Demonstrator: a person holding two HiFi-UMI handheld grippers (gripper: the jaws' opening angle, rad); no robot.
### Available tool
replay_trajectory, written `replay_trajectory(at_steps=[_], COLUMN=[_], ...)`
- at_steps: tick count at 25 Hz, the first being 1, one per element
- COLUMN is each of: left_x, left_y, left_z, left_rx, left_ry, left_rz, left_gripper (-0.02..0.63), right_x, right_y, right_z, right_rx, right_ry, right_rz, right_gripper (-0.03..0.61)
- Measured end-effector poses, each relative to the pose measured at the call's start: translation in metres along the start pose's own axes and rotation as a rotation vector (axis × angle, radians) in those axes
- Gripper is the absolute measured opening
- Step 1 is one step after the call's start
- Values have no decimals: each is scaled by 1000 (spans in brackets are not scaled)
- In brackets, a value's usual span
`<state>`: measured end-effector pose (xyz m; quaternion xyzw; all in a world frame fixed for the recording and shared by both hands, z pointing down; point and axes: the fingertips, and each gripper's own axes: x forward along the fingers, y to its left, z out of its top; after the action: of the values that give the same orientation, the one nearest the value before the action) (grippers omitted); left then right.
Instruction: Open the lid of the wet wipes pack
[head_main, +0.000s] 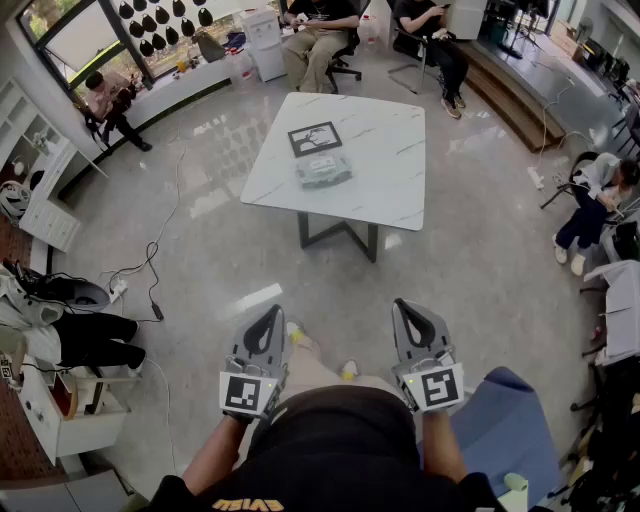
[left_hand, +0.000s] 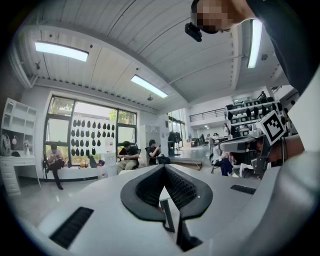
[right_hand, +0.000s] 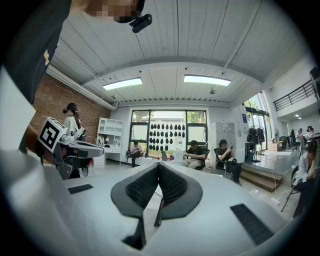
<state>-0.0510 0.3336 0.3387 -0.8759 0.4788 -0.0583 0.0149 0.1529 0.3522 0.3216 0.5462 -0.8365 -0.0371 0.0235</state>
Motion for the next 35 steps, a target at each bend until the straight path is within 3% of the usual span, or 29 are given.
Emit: replay_trajectory(at_steps=[3, 8, 12, 15, 21, 35], left_x=[2, 10, 16, 20, 23, 24], left_y=[2, 6, 6, 5, 7, 17], left_z=[11, 15, 19, 21, 20, 14], left_rx=[34, 14, 16, 14, 12, -1], left_ry=[4, -32, -5, -32, -32, -26], left_rz=[8, 6, 5, -13, -10, -1], left_gripper=[17, 17, 17, 17, 17, 17], right_x=[0, 8, 8, 7, 8, 9], right_y=[2, -2, -8, -14, -18, -24], right_z=[0, 5, 3, 2, 2, -3], right_rx=[-15, -21, -3, 33, 13, 52], right_ry=[2, -12, 7, 16, 22, 40], right_rz=[9, 10, -4, -23, -48, -59], right_gripper=[2, 2, 2, 3, 7, 143])
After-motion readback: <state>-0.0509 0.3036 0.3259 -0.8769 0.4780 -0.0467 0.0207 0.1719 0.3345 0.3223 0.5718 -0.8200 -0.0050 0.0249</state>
